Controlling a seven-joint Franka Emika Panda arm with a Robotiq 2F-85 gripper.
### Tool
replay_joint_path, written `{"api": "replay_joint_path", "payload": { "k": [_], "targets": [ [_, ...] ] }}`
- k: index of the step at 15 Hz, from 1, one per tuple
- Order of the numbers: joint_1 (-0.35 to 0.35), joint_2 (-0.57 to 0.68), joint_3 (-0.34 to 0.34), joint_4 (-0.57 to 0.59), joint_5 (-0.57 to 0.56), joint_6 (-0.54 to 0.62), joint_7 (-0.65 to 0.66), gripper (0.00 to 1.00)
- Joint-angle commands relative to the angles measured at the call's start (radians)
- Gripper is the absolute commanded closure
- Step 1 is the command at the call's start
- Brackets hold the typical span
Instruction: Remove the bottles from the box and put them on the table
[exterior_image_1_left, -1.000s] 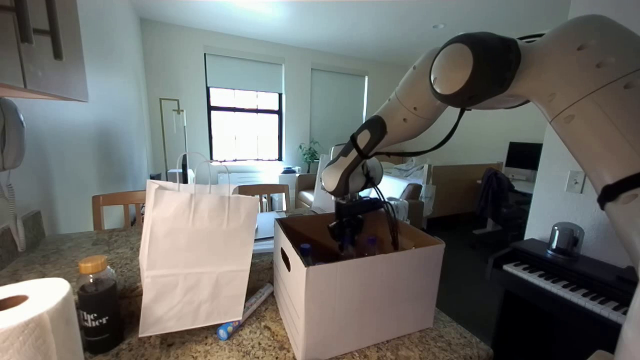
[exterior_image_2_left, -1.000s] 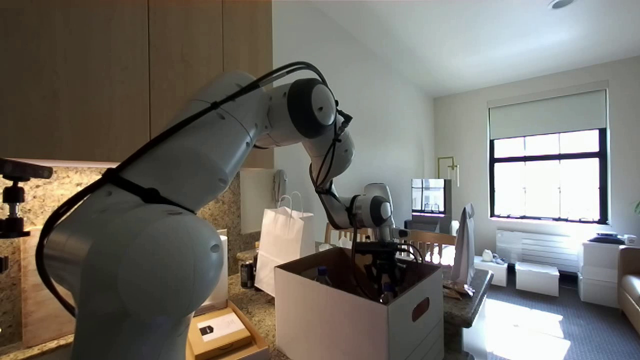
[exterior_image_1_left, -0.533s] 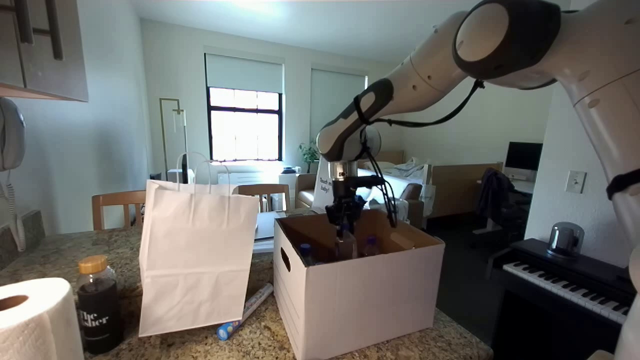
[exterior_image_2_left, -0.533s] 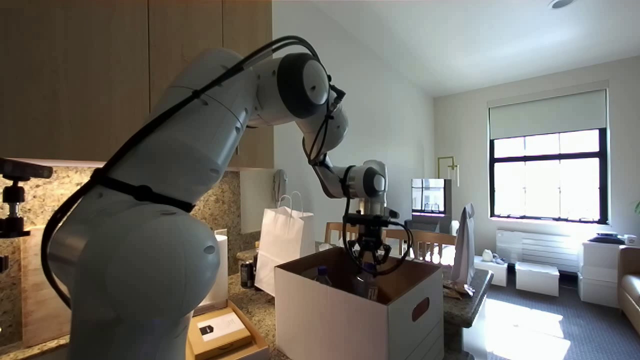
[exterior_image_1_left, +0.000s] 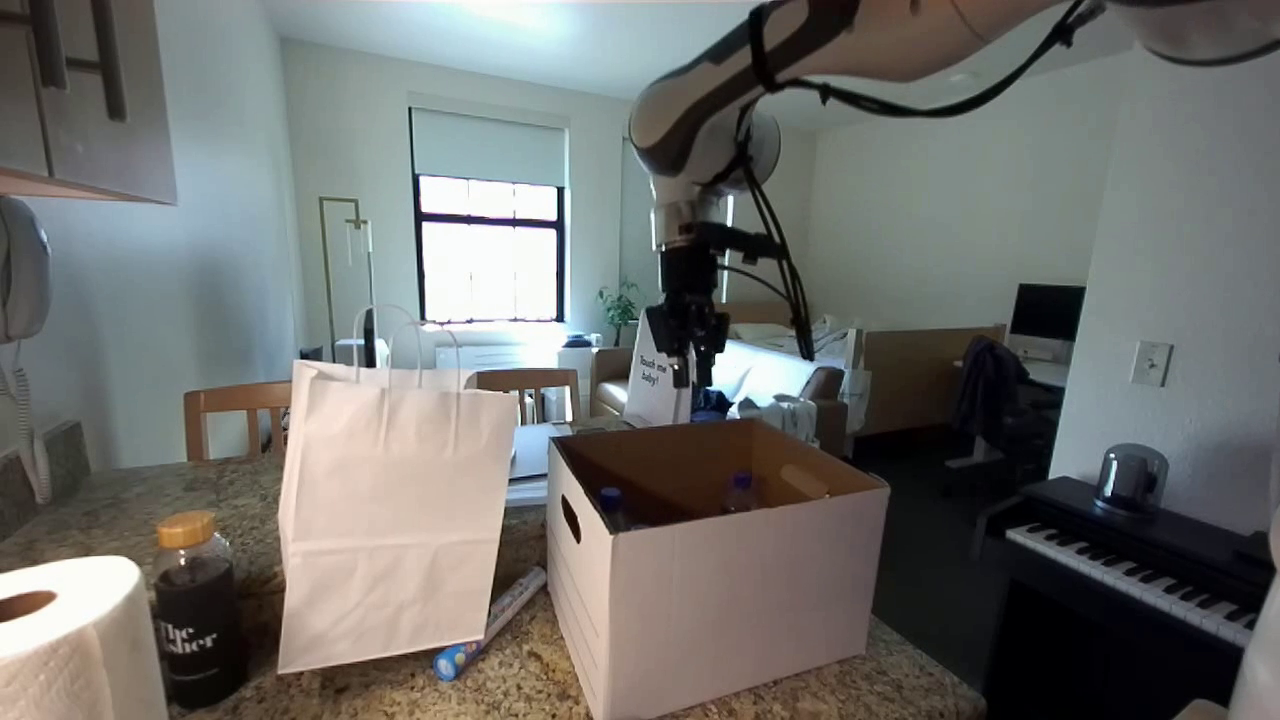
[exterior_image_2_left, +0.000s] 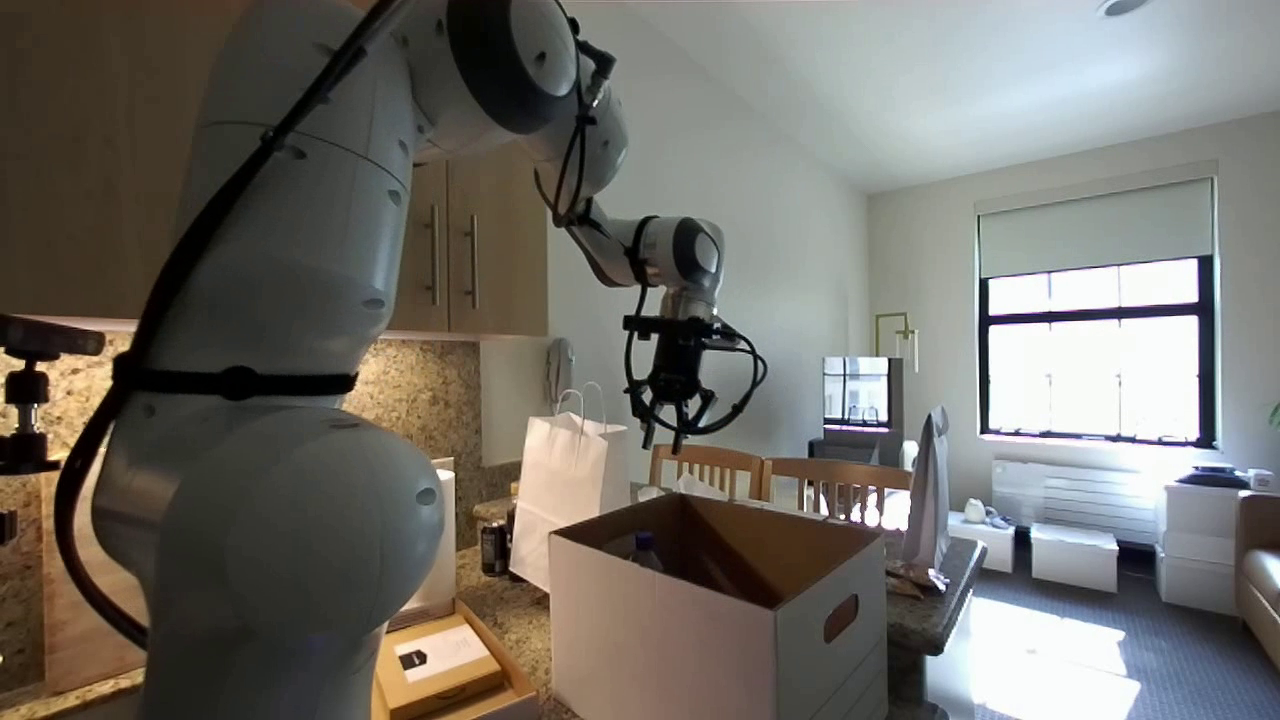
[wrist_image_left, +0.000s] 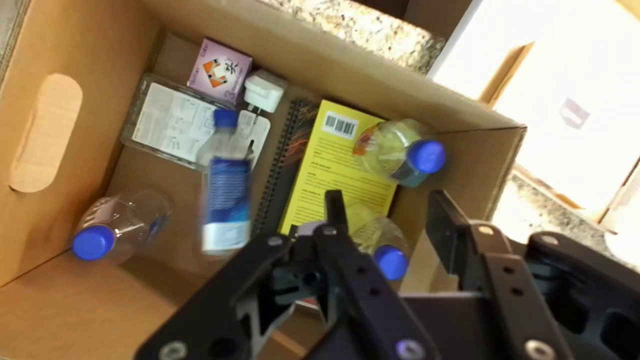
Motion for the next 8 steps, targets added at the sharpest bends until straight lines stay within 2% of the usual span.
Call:
{"api": "replay_joint_path", "payload": {
  "k": [1,5,7,8],
  "targets": [
    [0.064,-0.139,0.038,-0.066,0.022,-0.069,0.067,0.78],
    [0.15,-0.209,0.103,-0.076,0.003,-0.098,0.181,0.78],
    [0.177,-0.223,0.128,-0.091,0.004,-0.073,0.233,0.78],
    [0.186,-0.23,0.135,-0.106,0.007,-0.054,0.239,0.28]
  ]
}}
